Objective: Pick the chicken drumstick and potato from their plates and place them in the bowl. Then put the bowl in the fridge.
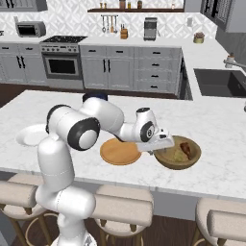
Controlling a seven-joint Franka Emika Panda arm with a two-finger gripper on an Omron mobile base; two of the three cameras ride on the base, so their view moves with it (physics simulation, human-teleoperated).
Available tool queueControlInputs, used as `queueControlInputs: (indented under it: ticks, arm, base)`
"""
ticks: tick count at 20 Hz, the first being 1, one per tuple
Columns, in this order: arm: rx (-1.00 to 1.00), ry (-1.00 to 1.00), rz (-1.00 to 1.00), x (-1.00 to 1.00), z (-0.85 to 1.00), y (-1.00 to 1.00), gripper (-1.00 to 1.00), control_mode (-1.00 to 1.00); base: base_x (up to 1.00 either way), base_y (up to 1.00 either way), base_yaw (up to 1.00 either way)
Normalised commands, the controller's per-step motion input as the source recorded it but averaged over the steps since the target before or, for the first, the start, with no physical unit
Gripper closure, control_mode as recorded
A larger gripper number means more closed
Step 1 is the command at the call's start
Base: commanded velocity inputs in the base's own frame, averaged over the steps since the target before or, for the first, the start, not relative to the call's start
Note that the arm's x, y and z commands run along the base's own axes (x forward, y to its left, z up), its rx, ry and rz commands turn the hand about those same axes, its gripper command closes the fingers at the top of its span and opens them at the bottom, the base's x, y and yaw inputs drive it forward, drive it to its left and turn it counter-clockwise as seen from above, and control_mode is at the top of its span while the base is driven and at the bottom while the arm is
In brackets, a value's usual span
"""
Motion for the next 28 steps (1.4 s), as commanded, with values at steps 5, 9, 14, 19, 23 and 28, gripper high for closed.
queueControlInputs:
  ticks: [5, 9, 14, 19, 23, 28]
  arm:
    - [0.0, 0.0, 0.0, 0.0, 0.0, 0.0, 1.0, -1.0]
    - [0.0, 0.0, 0.0, -0.14, 0.26, 0.03, 1.0, -1.0]
    - [0.0, 0.0, 0.03, -0.44, 1.0, 0.16, 1.0, -1.0]
    - [0.02, 0.01, 0.35, -0.1, 0.81, 0.66, 1.0, -1.0]
    - [0.0, 0.14, 0.86, 0.0, 0.29, 0.57, 1.0, -1.0]
    - [0.01, 0.17, 0.87, 0.0, 0.17, 0.55, 1.0, -1.0]
  base:
    - [0.0, 0.0, 0.0]
    - [0.0, 0.0, 0.0]
    - [0.0, 0.0, 0.0]
    - [0.0, 0.0, 0.0]
    - [0.0, 0.0, 0.0]
    - [0.0, 0.0, 0.0]
